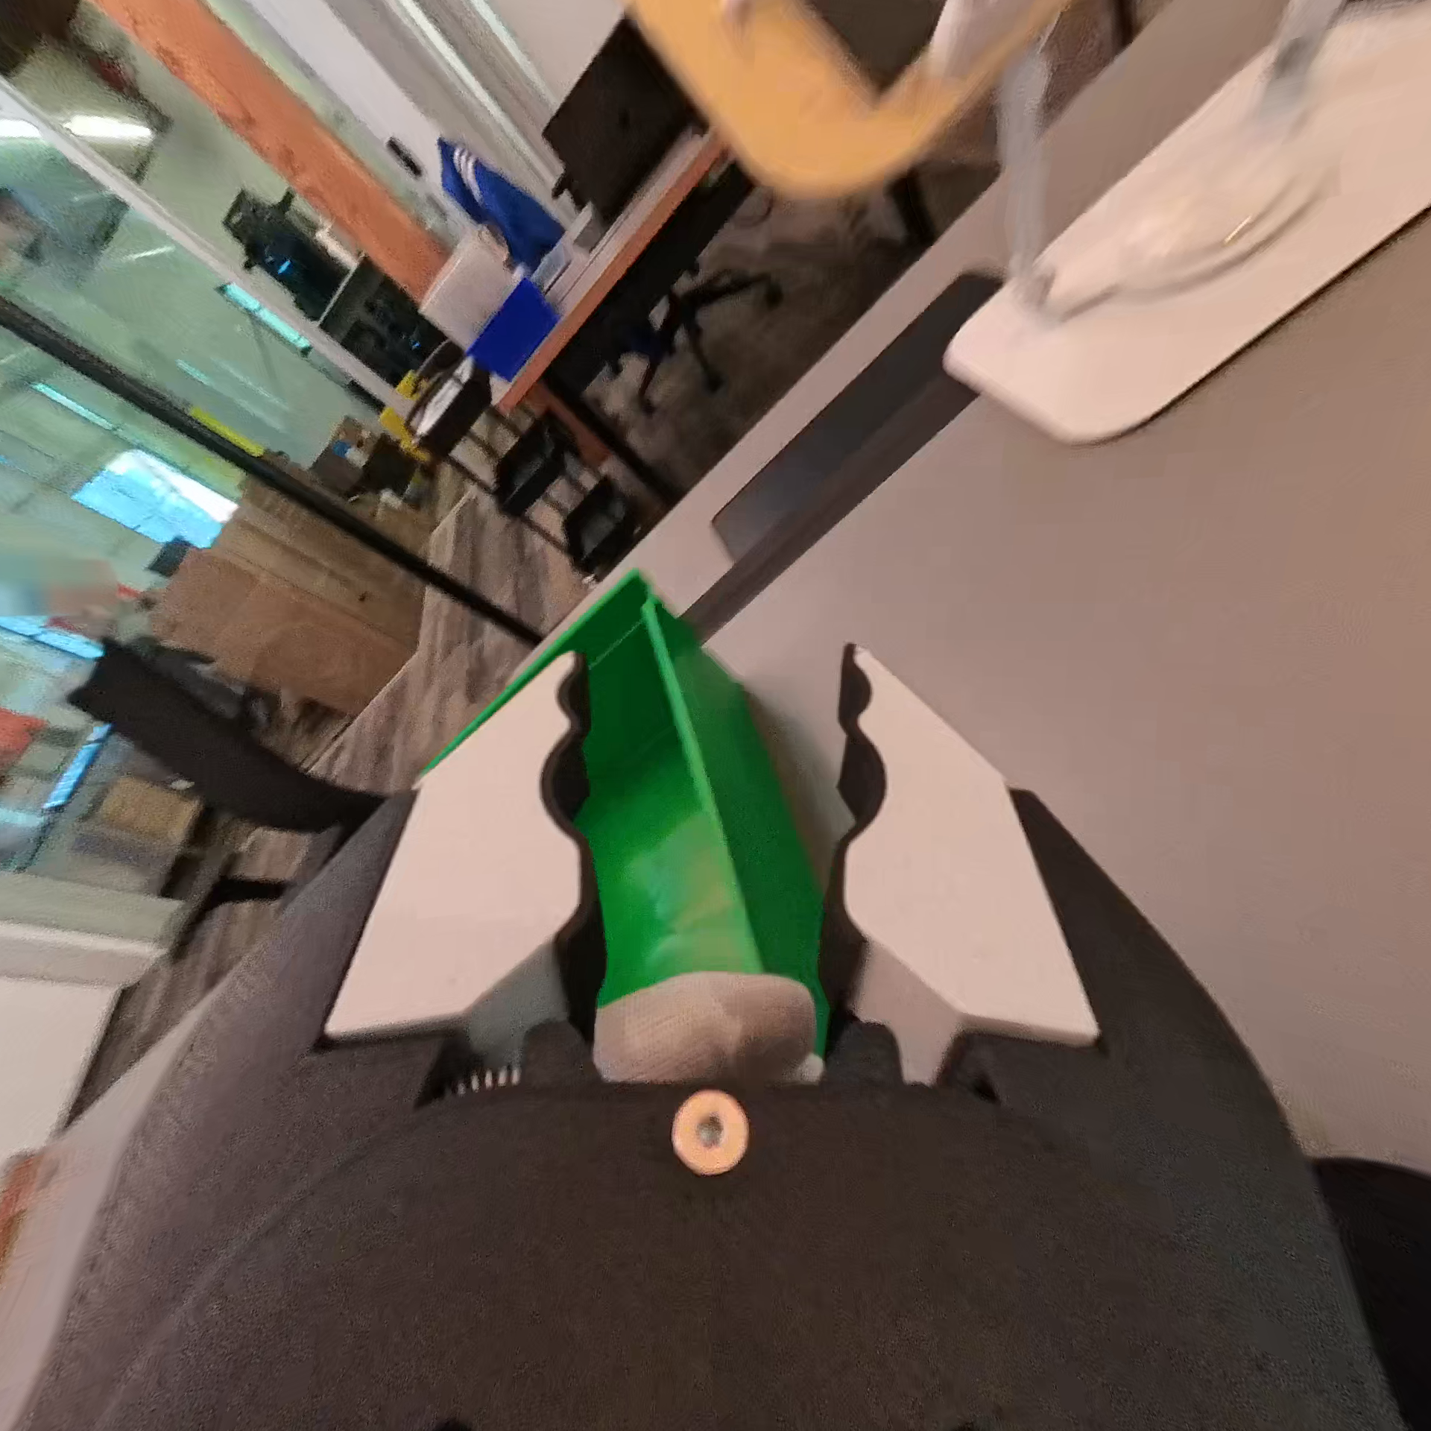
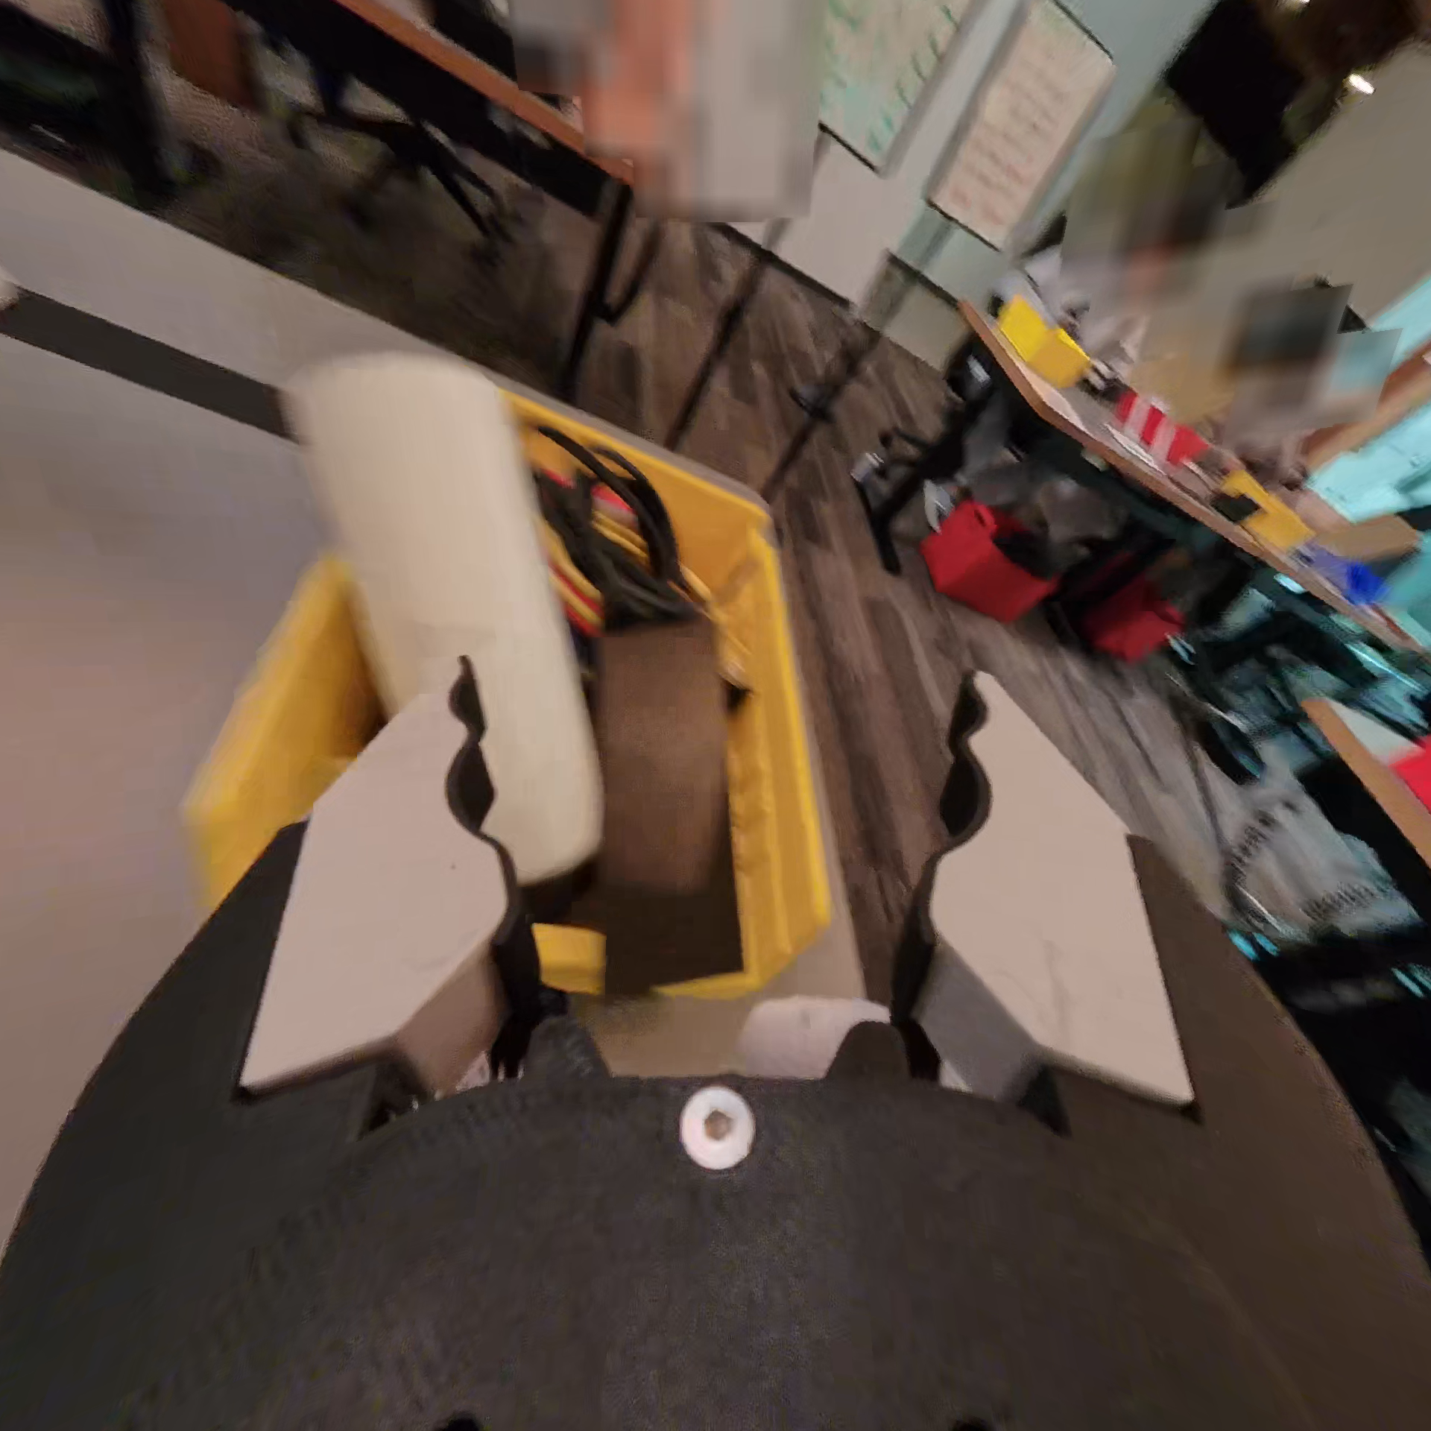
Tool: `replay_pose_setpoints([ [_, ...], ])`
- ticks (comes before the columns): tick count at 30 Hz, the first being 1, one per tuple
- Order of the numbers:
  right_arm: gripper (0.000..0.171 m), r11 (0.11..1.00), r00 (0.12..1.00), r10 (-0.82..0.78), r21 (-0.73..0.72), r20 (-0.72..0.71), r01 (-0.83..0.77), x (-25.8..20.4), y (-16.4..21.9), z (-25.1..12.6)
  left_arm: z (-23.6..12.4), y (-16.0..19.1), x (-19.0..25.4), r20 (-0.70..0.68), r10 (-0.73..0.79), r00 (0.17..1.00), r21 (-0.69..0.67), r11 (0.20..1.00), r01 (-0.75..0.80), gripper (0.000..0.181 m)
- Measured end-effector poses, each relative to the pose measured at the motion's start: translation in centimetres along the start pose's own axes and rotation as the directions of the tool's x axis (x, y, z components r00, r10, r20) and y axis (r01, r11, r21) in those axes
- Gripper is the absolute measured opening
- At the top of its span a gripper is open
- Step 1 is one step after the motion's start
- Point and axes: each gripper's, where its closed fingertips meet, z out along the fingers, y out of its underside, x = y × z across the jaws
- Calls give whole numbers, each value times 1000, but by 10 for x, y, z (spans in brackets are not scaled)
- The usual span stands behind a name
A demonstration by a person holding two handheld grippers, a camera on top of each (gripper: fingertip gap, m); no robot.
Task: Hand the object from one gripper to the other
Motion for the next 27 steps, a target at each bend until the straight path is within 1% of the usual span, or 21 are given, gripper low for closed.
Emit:
replay_pose_setpoints([
  [2, 134, 996, 984, 28, 84, 174, -43, -55, -46, -16, -11, -25, 26, -83, -62, 995, 54, 996, 66, 69],
  [4, 137, 987, 933, 22, 141, 360, -78, -125, -85, -30, -16, -41, 67, -206, -96, 974, 68, 991, 112, 72],
  [5, 139, 987, 901, -9, 149, 434, -62, -162, -98, -34, -16, -45, 87, -251, -104, 962, 61, 991, 123, 76],
  [7, 133, 988, 826, -47, 150, 562, -46, -231, -115, -42, -8, -44, 121, -313, -124, 942, 24, 990, 138, 77],
  [8, 135, 988, 780, -62, 148, 622, -40, -264, -121, -46, -3, -42, 135, -343, -145, 928, 0, 988, 155, 72],
  [9, 139, 990, 742, -86, 143, 665, -14, -295, -122, -47, 1, -40, 147, -370, -194, 908, -32, 980, 197, 63],
  [10, 138, 989, 718, -116, 148, 686, 17, -321, -124, -47, 5, -39, 158, -411, -264, 872, -70, 963, 259, 57],
  [12, 141, 990, 656, -120, 141, 745, 21, -368, -126, -46, 8, -41, 181, -508, -369, 778, -139, 927, 349, 62],
  [13, 142, 993, 619, -93, 115, 780, 4, -390, -126, -44, 10, -43, 186, -529, -390, 753, -145, 917, 373, 69],
  [15, 140, 997, 570, -58, 77, 820, -9, -426, -125, -40, 8, -46, 200, -589, -392, 706, -163, 914, 371, 74],
  [16, 136, 997, 524, -59, 80, 850, -17, -443, -126, -44, 1, -53, 208, -638, -389, 664, -157, 911, 382, 74],
  [17, 134, 993, 477, -58, 98, 877, -60, -458, -133, -52, -7, -63, 213, -684, -381, 622, -135, 904, 406, 75],
  [19, 145, 982, 335, -43, 102, 941, -160, -485, -151, -80, -19, -74, 222, -734, -363, 574, -123, 902, 413, 77],
  [20, 146, 977, 275, -27, 84, 961, -197, -495, -158, -92, -24, -79, 225, -746, -346, 570, -104, 905, 413, 78],
  [22, 136, 962, 199, -35, 87, 979, -258, -510, -174, -114, -40, -90, 237, -798, -326, 507, -92, 897, 432, 83],
  [23, 120, 963, 152, -49, 87, 987, -254, -517, -176, -125, -46, -90, 240, -812, -320, 489, -90, 896, 435, 75],
  [24, 116, 966, 102, -46, 71, 994, -250, -520, -177, -133, -47, -90, 237, -815, -342, 468, -103, 880, 464, 84],
  [25, 121, 964, 40, -43, 52, 998, -259, -521, -178, -143, -50, -90, 237, -824, -371, 428, -137, 863, 486, 84],
  [26, 121, 963, -31, -41, 31, 999, -267, -522, -180, -156, -54, -91, 236, -835, -387, 390, -157, 849, 505, 85],
  [27, 119, 963, -81, -45, 22, 996, -269, -525, -181, -167, -58, -93, 236, -849, -384, 362, -165, 845, 510, 89],
])
